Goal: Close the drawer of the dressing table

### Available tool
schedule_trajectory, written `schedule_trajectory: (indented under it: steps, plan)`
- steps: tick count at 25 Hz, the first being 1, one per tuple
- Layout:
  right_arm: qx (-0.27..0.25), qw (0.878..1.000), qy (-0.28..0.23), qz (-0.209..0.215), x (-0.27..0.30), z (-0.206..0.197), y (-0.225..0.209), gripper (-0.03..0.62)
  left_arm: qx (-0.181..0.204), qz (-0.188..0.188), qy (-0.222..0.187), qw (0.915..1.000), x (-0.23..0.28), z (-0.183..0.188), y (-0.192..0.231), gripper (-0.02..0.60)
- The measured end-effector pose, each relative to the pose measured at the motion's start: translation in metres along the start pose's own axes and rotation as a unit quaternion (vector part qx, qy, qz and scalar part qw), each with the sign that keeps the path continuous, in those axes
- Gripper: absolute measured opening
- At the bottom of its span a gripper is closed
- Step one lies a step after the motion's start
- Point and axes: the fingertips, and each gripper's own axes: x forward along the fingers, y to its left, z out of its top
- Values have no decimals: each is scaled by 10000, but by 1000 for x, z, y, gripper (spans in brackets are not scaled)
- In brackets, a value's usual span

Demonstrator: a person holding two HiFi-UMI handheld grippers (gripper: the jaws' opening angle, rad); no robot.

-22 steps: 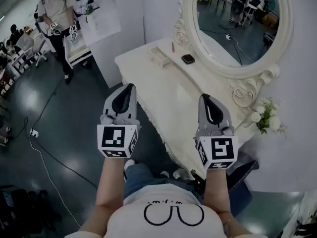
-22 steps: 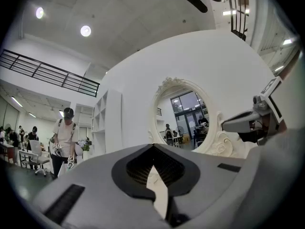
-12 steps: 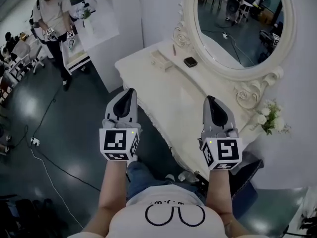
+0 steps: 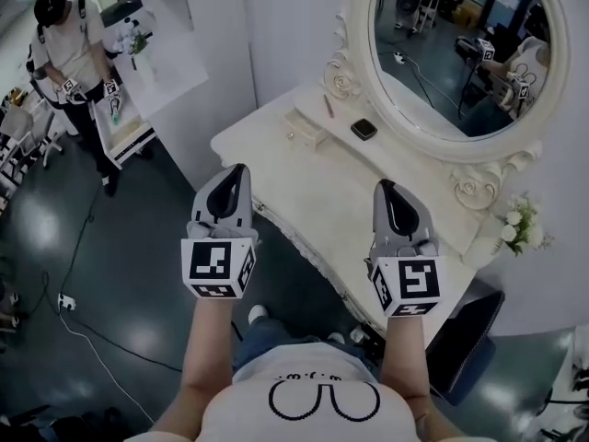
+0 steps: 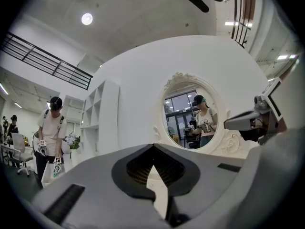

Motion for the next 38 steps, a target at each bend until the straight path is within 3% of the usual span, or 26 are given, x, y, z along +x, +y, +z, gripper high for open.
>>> schedule_trajectory:
  steps: [11,16,28,38]
  plan:
    - [-20,9984,363,-442,90,-7,85,0,-101,-632,228,9977,36,-39,108,-2]
    - [-234,9973,442,-546,113,-3,112,0,-227,-742,203,9968,45,-46,142,-2]
    - [-117,9954,611,-723,169,-18,103,0,-352,-785,325,9958,85,-69,178,-2]
    - [45,9941,753,-778,254,-44,72,0,-260,-1009,444,9936,183,-84,194,-2]
